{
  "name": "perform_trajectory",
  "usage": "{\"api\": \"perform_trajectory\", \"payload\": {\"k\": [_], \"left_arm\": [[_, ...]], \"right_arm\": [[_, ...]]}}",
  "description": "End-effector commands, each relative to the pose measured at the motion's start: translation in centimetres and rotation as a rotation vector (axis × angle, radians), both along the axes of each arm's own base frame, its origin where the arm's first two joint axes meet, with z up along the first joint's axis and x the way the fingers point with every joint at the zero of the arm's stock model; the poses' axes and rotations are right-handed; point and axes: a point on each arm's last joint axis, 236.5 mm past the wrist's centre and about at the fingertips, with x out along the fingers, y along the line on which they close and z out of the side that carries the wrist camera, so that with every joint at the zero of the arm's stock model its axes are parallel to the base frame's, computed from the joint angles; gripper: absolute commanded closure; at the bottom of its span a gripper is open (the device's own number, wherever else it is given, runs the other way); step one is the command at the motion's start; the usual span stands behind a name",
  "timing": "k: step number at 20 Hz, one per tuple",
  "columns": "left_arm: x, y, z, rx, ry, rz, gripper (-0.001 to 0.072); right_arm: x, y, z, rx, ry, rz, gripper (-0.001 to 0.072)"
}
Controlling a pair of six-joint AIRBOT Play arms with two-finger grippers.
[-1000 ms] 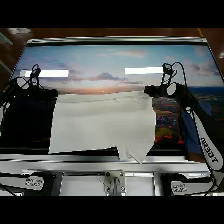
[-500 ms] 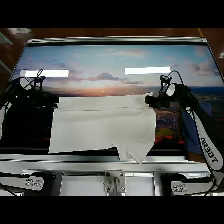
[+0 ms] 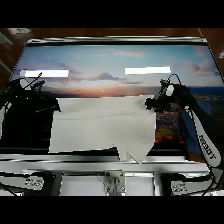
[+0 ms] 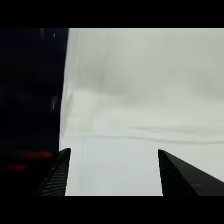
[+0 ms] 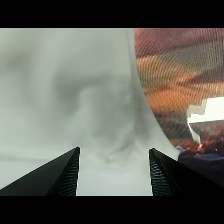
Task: Fold the shirts.
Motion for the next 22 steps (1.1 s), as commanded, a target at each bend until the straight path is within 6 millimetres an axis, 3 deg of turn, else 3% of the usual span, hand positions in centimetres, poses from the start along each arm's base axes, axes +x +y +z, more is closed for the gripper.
{"api": "perform_trajectory", "payload": {"k": [1,3,4,7,9,11,13,15,20,22], "left_arm": [[-3.3,1.0,1.0,-0.009,0.112,-0.036,0.0076],[-5.1,2.1,2.9,-0.021,0.134,-0.053,0.0076],[-6.3,2.8,3.8,-0.032,0.151,-0.047,0.0050],[-11.4,4.0,5.0,-0.121,0.189,-0.006,0.0041],[-15.2,3.3,4.0,-0.239,0.198,0.060,0.0041],[-19.1,3.2,1.5,-0.288,0.261,0.175,0.0041],[-21.8,2.4,-0.7,-0.328,0.309,0.204,0.0042],[-22.2,1.8,-2.3,-0.333,0.295,0.220,0.0050],[-18.8,0.3,-3.5,-0.368,0.165,0.293,0.0060],[-18.3,0.3,-3.6,-0.367,0.147,0.296,0.0168]], "right_arm": [[0.3,-1.0,3.5,-0.059,-0.046,0.079,0.0161],[-1.5,-4.5,6.5,-0.199,-0.018,0.121,0.0161],[-3.5,-6.3,7.6,-0.231,0.035,0.144,0.0161],[-8.7,-9.0,9.2,-0.124,0.183,0.178,0.0162],[-10.6,-9.9,9.0,0.006,0.208,0.085,0.0162],[-11.8,-9.8,7.9,0.132,0.207,0.004,0.0162],[-13.0,-9.3,6.3,0.203,0.221,-0.027,0.0162],[-14.0,-8.9,4.7,0.215,0.240,-0.022,0.0163],[-13.3,-9.1,3.6,0.205,0.205,-0.046,0.0163],[-13.2,-9.1,3.6,0.202,0.199,-0.047,0.0162]]}}
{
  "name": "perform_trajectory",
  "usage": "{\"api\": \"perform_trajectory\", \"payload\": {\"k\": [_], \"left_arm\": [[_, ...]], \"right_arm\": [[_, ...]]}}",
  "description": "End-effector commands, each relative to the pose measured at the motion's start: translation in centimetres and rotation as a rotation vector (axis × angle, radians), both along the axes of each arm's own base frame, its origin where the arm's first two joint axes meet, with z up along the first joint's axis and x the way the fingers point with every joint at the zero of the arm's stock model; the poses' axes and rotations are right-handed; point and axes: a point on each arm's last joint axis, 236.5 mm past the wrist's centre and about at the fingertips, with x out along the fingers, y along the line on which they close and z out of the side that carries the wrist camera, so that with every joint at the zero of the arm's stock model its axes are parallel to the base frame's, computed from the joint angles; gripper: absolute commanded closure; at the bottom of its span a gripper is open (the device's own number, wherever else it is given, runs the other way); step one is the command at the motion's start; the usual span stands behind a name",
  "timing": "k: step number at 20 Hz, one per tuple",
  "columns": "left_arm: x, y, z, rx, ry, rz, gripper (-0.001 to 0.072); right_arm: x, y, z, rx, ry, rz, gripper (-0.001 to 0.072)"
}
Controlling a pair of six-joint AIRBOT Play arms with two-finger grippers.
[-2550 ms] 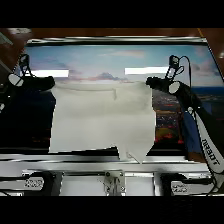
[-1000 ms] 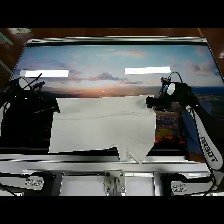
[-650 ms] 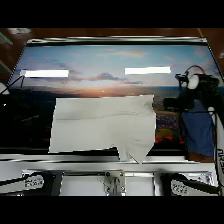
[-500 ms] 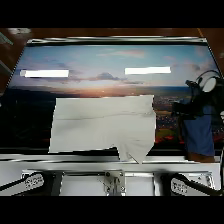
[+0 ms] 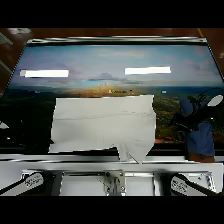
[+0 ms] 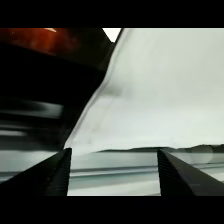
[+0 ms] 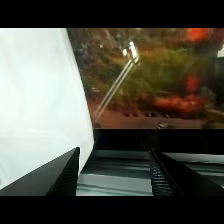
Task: Fold the shirts.
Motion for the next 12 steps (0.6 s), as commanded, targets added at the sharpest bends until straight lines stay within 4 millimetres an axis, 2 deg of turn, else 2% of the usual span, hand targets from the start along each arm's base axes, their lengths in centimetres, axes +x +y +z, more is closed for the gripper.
{"api": "perform_trajectory", "payload": {"k": [1,8,10,12], "left_arm": [[1.2,-0.5,-0.6,0.001,-0.045,0.038,0.0179],[-0.6,-1.5,-1.8,-0.043,0.025,0.036,0.0177],[-0.1,-1.2,-1.5,-0.039,0.004,0.023,0.0178],[0.6,-0.4,-0.1,-0.051,-0.023,-0.009,0.0177]], "right_arm": [[0.3,0.0,-0.3,0.002,-0.018,-0.011,0.0162],[0.2,0.0,-0.3,0.004,-0.010,-0.025,0.0162],[-0.1,0.1,-0.3,0.010,0.002,-0.020,0.0162],[-0.5,0.3,-0.2,0.016,0.017,-0.014,0.0162]]}}
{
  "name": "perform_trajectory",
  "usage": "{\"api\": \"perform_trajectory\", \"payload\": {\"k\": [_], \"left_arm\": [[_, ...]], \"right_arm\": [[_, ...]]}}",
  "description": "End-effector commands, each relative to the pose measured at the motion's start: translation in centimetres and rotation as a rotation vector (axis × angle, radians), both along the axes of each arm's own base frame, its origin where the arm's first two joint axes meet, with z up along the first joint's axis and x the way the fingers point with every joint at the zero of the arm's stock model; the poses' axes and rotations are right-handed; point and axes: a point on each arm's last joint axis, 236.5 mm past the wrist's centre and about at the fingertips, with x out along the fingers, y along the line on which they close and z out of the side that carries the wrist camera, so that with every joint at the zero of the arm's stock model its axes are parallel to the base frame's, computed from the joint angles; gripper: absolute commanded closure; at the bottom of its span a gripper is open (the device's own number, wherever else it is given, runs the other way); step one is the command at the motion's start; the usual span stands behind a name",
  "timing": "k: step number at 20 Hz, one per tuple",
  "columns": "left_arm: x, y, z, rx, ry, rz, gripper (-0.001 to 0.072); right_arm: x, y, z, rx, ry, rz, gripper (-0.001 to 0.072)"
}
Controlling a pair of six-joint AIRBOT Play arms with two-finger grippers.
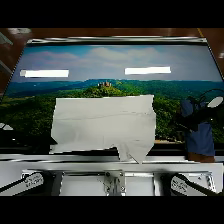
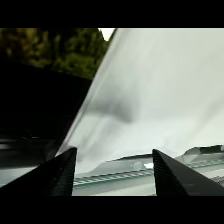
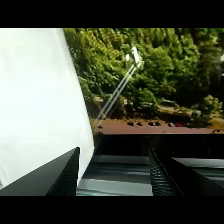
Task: Fold the shirts.
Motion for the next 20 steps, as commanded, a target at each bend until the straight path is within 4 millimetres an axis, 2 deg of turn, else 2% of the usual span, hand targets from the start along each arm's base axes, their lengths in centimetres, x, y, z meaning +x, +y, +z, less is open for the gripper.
{"api": "perform_trajectory", "payload": {"k": [1,3,5,9,14,20], "left_arm": [[0.9,1.2,1.8,-0.013,-0.028,-0.029,0.0177],[0.9,2.6,2.9,-0.001,-0.026,-0.049,0.0178],[0.3,3.1,2.5,0.019,-0.009,-0.054,0.0178],[-0.8,2.3,0.5,0.027,0.011,-0.037,0.0178],[-1.5,1.0,-0.7,-0.008,0.063,-0.076,0.0177],[1.2,-2.3,-2.0,-0.052,0.021,-0.077,0.0186]], "right_arm": [[-0.4,0.2,0.1,0.007,0.018,0.005,0.0162],[-0.3,0.1,0.0,0.003,0.012,0.004,0.0162],[-0.1,0.0,0.0,-0.002,0.004,0.001,0.0162],[0.2,-0.2,-0.1,-0.009,-0.009,-0.004,0.0162],[0.6,-0.3,-0.1,-0.015,-0.023,-0.010,0.0162],[0.4,-0.2,-0.1,-0.009,-0.016,-0.008,0.0163]]}}
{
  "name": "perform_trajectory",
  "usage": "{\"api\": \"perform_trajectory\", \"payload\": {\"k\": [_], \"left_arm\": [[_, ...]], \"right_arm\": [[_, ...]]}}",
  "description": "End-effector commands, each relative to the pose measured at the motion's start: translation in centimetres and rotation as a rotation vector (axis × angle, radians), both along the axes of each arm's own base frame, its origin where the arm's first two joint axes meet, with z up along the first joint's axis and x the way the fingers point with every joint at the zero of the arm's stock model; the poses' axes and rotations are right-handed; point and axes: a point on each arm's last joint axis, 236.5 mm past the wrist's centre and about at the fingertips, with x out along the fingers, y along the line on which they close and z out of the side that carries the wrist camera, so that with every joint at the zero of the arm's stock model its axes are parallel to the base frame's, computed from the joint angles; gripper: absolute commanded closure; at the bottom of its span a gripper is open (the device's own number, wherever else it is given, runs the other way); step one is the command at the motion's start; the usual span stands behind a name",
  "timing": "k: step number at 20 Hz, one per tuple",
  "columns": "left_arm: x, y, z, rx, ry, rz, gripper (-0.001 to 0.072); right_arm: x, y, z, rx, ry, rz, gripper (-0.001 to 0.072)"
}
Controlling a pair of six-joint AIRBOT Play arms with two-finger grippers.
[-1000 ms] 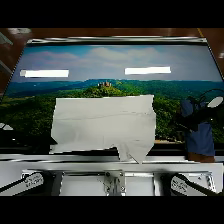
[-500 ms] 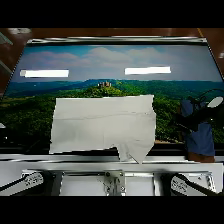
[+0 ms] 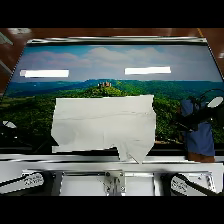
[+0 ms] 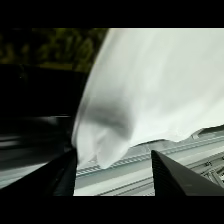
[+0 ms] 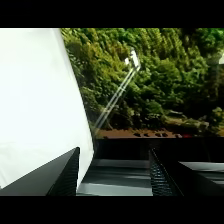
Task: Fold the shirts.
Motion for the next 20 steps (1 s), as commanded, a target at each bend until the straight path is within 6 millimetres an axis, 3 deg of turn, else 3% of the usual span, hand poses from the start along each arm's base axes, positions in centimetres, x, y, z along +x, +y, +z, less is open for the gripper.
{"api": "perform_trajectory", "payload": {"k": [1,2,4,6,8,10,11,14,17,20], "left_arm": [[1.7,-1.1,-1.1,0.014,-0.030,0.018,0.0321],[1.7,-1.2,-1.2,0.013,-0.032,0.014,0.0501],[1.6,-1.6,-0.8,-0.010,-0.037,0.000,0.0643],[1.3,-1.8,-0.6,-0.023,-0.027,-0.007,0.0660],[1.2,-1.9,-0.5,-0.027,-0.025,-0.010,0.0661],[1.3,-1.9,-0.4,-0.025,-0.030,-0.010,0.0661],[1.3,-1.9,-0.4,-0.024,-0.031,-0.010,0.0661],[1.3,-1.9,-0.1,-0.028,-0.045,-0.026,0.0660],[1.0,-2.1,0.1,-0.044,-0.051,-0.053,0.0660],[1.1,-2.1,0.1,-0.043,-0.058,-0.057,0.0660]], "right_arm": [[-0.1,0.1,0.0,0.004,0.004,0.002,0.0162],[-0.2,0.1,0.1,0.005,0.007,0.003,0.0162],[-0.4,0.2,0.1,0.006,0.015,0.006,0.0162],[-0.9,0.3,-0.3,0.009,0.032,0.005,0.0162],[-3.2,1.4,-1.5,0.044,0.106,0.011,0.0162],[-5.8,5.4,-2.0,0.182,0.162,0.079,0.0160],[-6.9,7.4,-2.4,0.237,0.176,0.115,0.0096],[-9.4,9.3,-5.1,0.226,0.227,0.104,0.0084],[-9.8,10.7,-6.0,0.238,0.217,0.094,0.0085],[-8.6,10.9,-6.4,0.232,0.193,0.015,0.0085]]}}
